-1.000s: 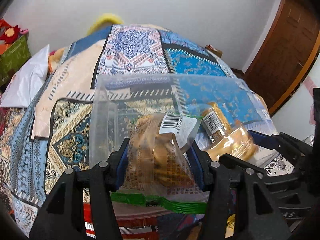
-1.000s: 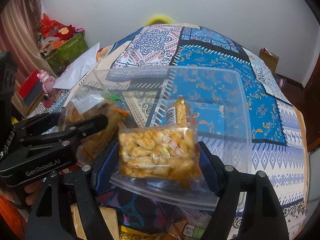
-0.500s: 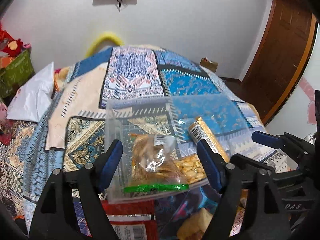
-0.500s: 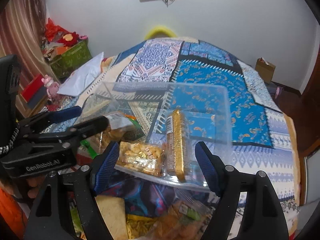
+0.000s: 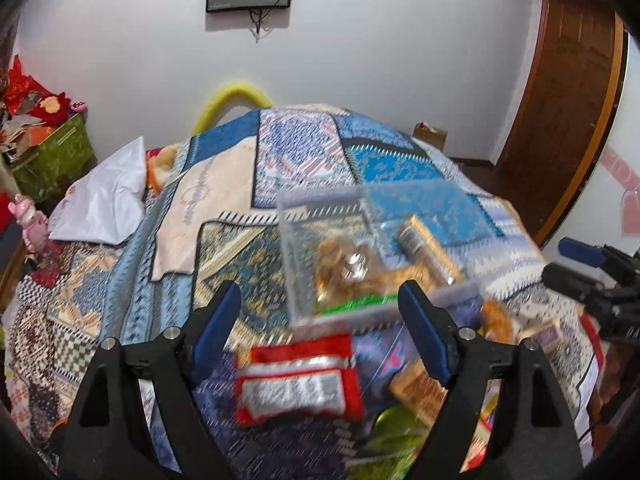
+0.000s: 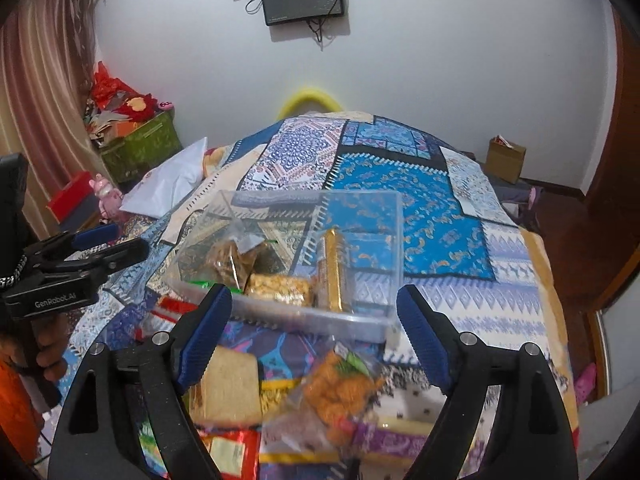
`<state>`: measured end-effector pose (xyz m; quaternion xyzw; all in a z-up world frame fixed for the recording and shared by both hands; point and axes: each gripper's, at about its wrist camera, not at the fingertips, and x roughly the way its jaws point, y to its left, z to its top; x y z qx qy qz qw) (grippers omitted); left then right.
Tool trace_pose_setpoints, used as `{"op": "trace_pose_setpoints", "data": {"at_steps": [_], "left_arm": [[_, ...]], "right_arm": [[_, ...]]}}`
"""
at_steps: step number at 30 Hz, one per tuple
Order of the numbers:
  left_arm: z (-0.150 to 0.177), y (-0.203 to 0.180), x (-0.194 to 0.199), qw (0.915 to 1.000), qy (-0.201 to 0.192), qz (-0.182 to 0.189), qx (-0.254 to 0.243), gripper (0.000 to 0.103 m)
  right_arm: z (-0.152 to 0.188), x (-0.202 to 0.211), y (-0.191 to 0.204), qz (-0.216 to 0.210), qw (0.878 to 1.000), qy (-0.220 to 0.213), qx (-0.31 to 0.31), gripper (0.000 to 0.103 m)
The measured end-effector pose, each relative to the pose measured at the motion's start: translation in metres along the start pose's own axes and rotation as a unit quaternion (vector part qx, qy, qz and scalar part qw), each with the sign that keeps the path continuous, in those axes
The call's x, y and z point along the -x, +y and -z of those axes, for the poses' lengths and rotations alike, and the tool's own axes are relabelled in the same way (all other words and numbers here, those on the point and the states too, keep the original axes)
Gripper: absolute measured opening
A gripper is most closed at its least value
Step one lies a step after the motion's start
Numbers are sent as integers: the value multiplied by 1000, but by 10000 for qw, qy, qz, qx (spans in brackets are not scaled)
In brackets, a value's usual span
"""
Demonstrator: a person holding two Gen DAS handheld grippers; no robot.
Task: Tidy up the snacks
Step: 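Grasp the red chip bag with the left tool while the right tool grasps the orange crispy-ball bag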
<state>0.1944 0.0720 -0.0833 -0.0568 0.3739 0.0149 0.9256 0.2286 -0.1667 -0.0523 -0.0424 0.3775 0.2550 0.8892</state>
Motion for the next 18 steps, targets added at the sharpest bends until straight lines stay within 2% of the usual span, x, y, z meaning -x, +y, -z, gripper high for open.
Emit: {"op": "trace_pose_setpoints", "data": {"at_steps": [9, 18], "left_arm": [[42, 18, -15, 9987, 486, -60, 162, 81], [64, -1, -59, 9948, 991, 191, 164, 81]], "right_arm": [[38, -7, -10, -20, 9987, 377, -339, 83], [66, -26, -12, -112, 9956, 712, -602, 83]]}}
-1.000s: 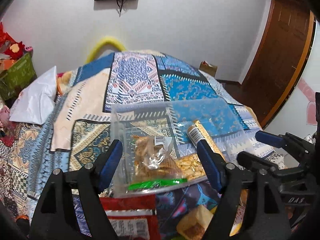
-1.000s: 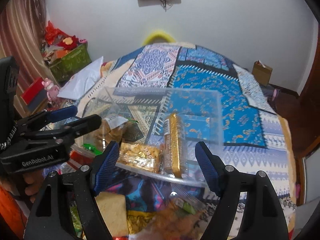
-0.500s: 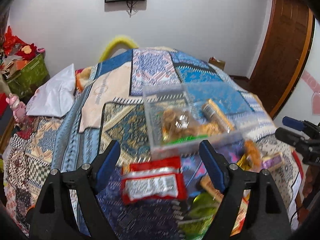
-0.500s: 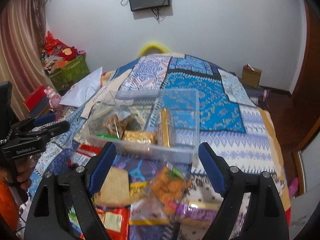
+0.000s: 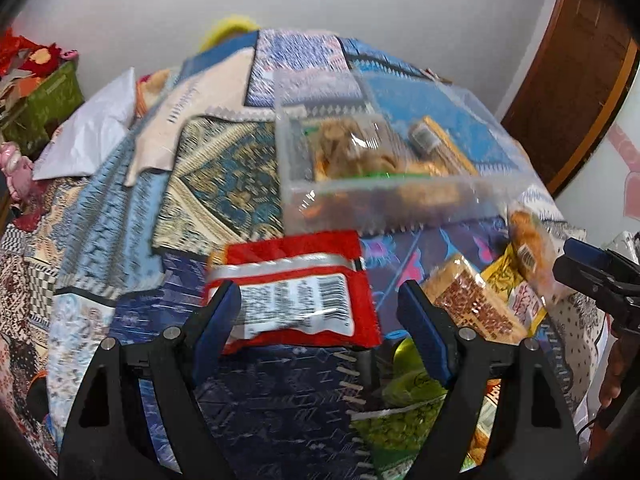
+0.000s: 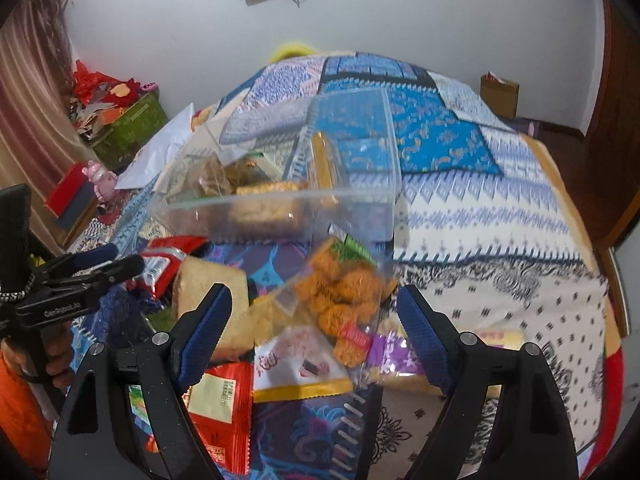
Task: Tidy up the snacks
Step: 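Grasp the red chip bag with the left tool while the right tool grasps the orange crispy-ball bag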
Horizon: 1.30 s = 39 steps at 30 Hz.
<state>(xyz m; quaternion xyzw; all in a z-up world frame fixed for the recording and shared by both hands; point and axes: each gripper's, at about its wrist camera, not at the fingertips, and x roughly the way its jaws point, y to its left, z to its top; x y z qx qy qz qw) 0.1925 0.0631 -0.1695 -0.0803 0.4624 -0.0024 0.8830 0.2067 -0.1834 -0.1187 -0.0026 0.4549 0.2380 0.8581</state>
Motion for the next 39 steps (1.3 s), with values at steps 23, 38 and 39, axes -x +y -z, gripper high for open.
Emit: {"op": "trace_pose_setpoints", "data": {"at_steps": [23, 38, 39], "left_arm": [[2, 14, -45, 9985, -46, -539, 109, 98], [19, 39, -22, 9982, -209, -488, 263, 63], [20, 37, -20, 9981, -233, -519, 230, 60]], "right_arm": [[-4, -8, -18, -260, 9986, 26, -451, 83], [-4, -33, -36, -203, 9962, 269, -808, 83], [-4, -33, -34, -222, 9962, 272, -799, 83]]}}
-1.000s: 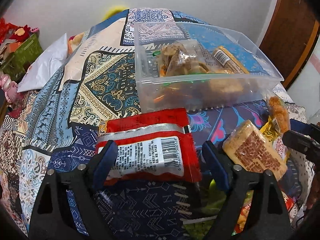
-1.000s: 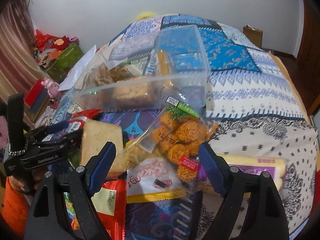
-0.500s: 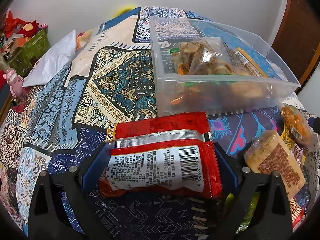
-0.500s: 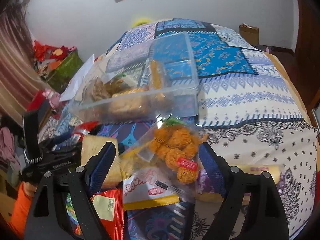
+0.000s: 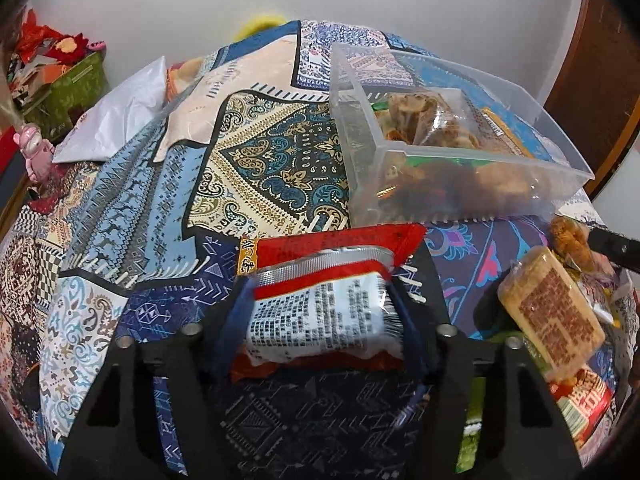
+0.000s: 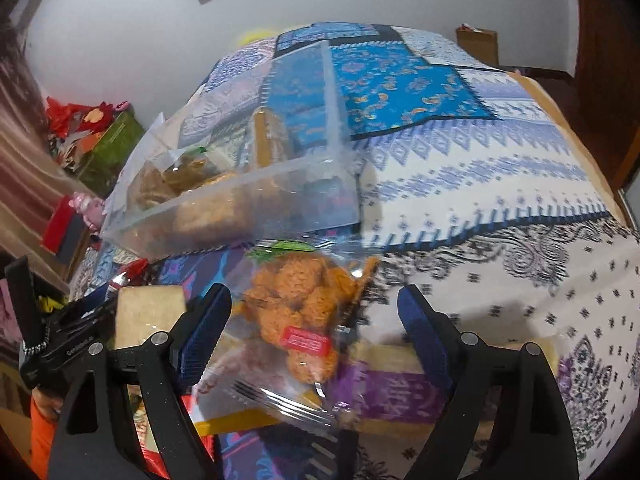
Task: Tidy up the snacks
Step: 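Grasp the red chip bag with the left tool while the right tool grasps the orange crispy-ball bag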
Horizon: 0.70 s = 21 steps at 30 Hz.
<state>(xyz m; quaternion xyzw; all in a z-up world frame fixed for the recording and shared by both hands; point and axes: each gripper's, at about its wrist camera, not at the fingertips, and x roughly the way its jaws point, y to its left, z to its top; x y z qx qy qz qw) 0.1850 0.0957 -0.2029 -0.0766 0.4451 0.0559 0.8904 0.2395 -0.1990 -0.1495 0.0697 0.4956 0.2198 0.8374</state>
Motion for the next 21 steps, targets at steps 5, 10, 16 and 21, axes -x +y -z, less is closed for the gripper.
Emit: {"op": "trace_pose_setpoints", "data": {"at_steps": [5, 10, 16, 21], "left_arm": [[1, -5, 11, 9998, -146, -1, -113, 48], [-2, -2, 17, 9997, -192, 104, -66, 38], [-8, 4, 28, 9993, -235, 285, 89, 33], [-4, -3, 42, 9987, -312, 408, -25, 28]], "right_arm": [[-3, -11, 10, -87, 9998, 131, 95, 84], [-3, -23, 18, 51, 9993, 230, 276, 86], [0, -24, 23, 144, 9986, 183, 466, 69], [1, -15, 20, 54, 9991, 54, 427, 59]]}}
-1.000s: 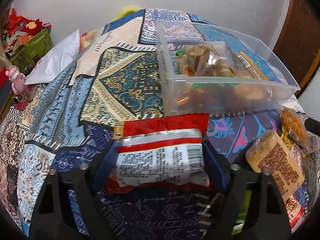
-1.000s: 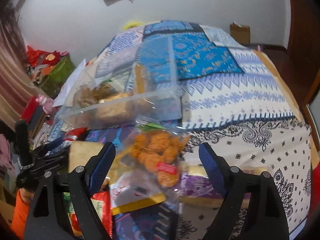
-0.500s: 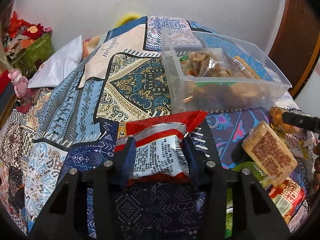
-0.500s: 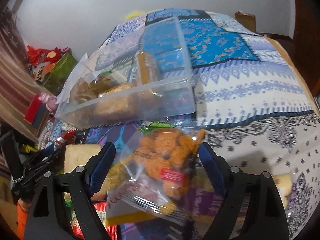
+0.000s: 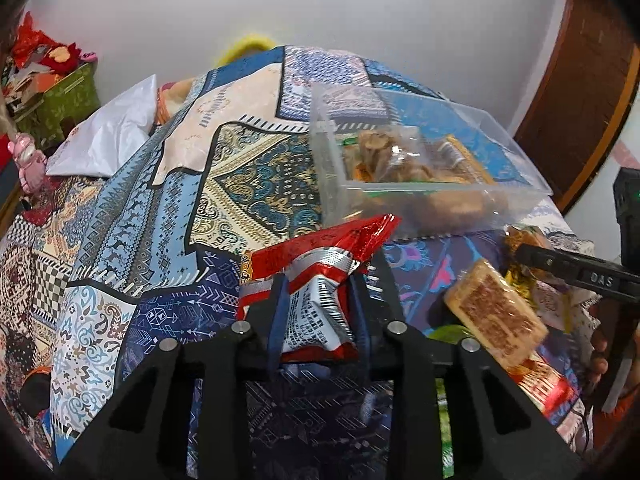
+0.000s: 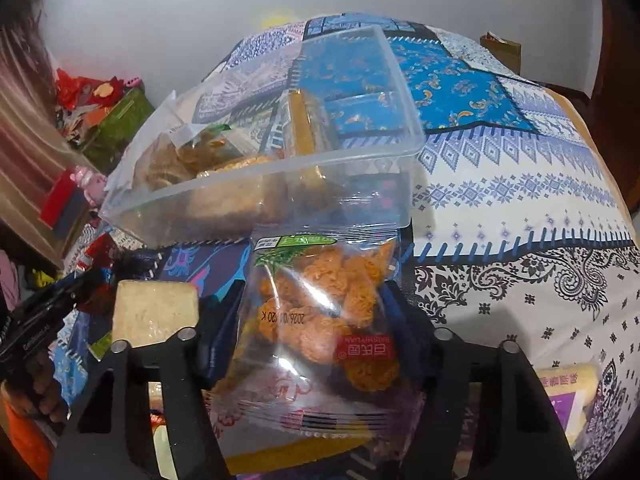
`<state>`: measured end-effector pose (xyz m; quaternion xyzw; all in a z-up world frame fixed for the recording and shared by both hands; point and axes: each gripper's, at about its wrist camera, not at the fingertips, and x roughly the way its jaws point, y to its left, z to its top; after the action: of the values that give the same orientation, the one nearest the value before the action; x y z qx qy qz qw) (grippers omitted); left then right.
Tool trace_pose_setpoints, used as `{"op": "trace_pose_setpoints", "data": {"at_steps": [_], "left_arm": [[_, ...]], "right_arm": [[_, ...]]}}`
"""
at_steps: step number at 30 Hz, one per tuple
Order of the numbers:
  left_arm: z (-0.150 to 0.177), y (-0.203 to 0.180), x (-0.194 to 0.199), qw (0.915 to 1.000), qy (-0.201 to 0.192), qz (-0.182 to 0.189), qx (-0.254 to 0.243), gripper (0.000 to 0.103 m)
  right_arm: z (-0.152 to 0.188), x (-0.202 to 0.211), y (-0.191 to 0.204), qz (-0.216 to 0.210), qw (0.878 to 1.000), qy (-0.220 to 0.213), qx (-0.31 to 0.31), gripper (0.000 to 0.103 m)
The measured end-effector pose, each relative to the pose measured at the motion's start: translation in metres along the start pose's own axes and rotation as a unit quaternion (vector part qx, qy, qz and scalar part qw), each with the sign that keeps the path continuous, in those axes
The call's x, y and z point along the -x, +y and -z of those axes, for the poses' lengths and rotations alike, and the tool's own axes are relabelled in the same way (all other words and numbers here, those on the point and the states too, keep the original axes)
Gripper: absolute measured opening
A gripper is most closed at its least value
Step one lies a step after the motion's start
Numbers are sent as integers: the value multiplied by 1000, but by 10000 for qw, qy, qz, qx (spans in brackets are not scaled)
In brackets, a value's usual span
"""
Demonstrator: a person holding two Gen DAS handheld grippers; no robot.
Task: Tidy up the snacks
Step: 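Grasp the red chip bag with the left tool while the right tool grasps the orange crispy-ball bag, then carry both bags over the clear box and release them inside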
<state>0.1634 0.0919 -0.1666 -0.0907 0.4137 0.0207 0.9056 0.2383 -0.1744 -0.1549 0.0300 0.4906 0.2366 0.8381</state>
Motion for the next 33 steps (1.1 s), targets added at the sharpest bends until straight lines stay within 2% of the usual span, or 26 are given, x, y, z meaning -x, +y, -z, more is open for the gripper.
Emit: {"op": "trace_pose_setpoints", "data": {"at_steps": [11, 19, 26, 33], "left_arm": [[-7, -23, 44, 9988, -422, 185, -152, 24], [-25, -37, 74, 9960, -824, 250, -250, 24], [-51, -51, 76, 9932, -1075, 335, -304, 24], [-85, -59, 61, 9914, -1212, 410, -273, 24]], "right_arm": [[-5, 39, 9, 39, 9987, -492, 126, 58], [-15, 66, 15, -19, 9960, -874, 200, 58], [-33, 72, 21, -63, 9935, -1098, 290, 58], [-55, 67, 27, -109, 9918, -1219, 373, 58]]}}
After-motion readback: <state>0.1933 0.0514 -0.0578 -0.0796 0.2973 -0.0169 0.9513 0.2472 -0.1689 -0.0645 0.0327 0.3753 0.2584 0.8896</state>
